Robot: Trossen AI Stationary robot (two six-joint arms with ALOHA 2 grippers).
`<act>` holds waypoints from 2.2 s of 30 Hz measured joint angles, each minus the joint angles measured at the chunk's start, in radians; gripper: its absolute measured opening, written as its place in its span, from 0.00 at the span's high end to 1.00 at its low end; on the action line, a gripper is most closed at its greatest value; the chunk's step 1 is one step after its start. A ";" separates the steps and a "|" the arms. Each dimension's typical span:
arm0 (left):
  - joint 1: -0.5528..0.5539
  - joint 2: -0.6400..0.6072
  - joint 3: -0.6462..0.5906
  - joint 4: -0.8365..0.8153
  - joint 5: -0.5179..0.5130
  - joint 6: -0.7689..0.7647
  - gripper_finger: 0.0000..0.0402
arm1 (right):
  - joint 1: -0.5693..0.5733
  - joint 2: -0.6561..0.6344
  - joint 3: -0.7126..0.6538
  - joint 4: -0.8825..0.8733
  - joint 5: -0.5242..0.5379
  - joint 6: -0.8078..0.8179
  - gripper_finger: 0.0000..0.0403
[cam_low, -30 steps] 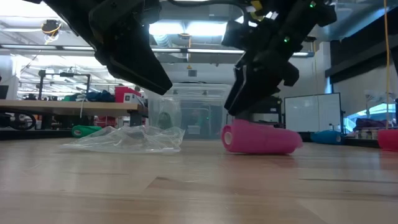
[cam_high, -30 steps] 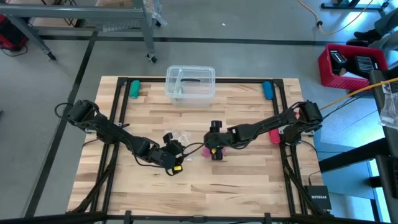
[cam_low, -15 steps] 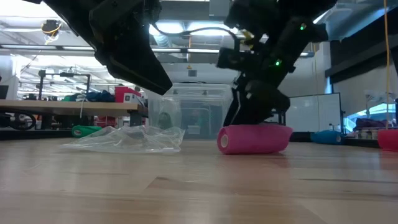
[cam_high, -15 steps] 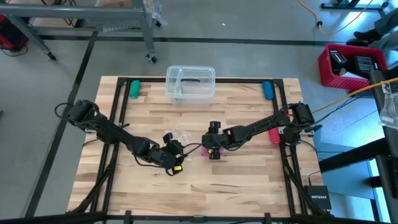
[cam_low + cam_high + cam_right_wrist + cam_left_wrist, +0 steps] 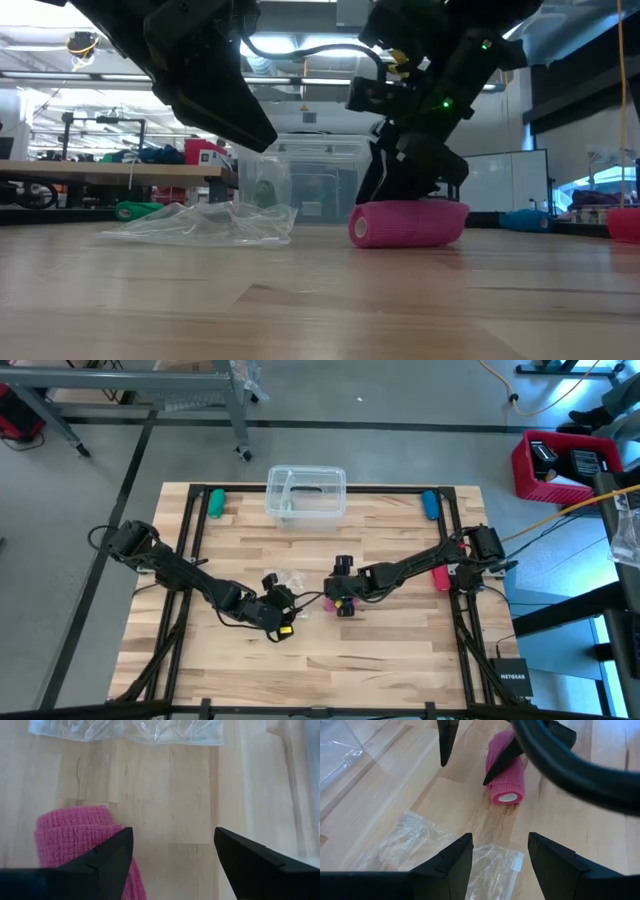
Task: Roll bandage
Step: Roll the pink bandage
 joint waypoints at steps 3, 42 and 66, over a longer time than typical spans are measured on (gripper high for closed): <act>0.000 0.000 0.000 0.000 0.000 -0.001 0.55 | 0.001 -0.020 -0.002 -0.014 0.015 -0.021 0.30; 0.003 0.000 -0.001 0.010 0.000 0.003 0.55 | -0.034 -0.170 -0.237 -0.044 -0.360 -0.013 0.30; 0.003 0.000 0.000 0.018 0.000 -0.016 0.55 | -0.031 -0.168 -0.147 -0.102 -0.330 -0.259 0.18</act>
